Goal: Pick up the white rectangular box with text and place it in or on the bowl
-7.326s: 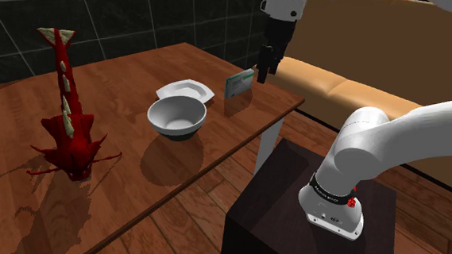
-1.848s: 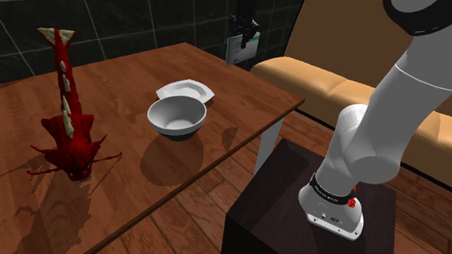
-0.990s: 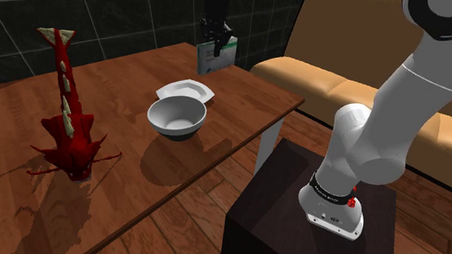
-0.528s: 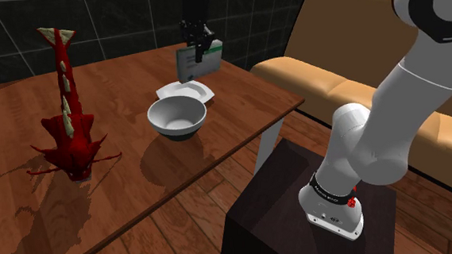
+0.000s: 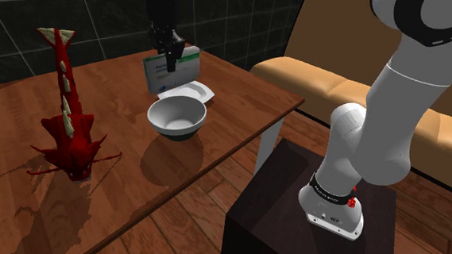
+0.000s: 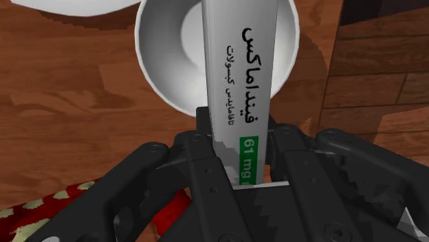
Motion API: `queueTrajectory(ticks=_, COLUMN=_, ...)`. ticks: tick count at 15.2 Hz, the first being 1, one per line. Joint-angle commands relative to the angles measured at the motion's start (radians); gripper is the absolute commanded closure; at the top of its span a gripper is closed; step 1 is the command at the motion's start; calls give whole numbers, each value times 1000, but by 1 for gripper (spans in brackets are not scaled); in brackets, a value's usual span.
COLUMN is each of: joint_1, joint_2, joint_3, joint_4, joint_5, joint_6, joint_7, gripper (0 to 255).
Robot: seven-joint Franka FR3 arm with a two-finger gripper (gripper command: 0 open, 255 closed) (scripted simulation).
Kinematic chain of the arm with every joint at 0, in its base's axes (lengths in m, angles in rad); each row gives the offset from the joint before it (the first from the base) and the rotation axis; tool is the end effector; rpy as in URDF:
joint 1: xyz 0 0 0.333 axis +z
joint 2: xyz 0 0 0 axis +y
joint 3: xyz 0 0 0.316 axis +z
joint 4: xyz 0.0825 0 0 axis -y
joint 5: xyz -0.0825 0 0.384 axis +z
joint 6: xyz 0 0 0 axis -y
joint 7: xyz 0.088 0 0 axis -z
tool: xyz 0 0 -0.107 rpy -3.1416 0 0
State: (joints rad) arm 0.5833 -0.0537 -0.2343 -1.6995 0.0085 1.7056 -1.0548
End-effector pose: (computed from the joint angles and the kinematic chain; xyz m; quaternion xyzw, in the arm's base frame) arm 0.5169 0.1855 0.6041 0.7636 0.6450 0.0310 0.0003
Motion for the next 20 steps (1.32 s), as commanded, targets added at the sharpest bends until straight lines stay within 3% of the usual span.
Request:
queueTrajectory(ticks=1, joint_1=5, joint_2=5, joint_3=5, joint_4=-12, joint_5=1, joint_6=18, joint_7=11, gripper=255)
queueTrajectory(ticks=17, joint_1=4, joint_2=3, joint_3=5, joint_4=-231, joint_5=1, joint_6=234, joint_7=8, gripper=255)
queueTrajectory(ticks=20, joint_1=4, joint_2=3, joint_3=5, joint_4=-231, joint_5=1, joint_6=234, joint_7=8, gripper=255)
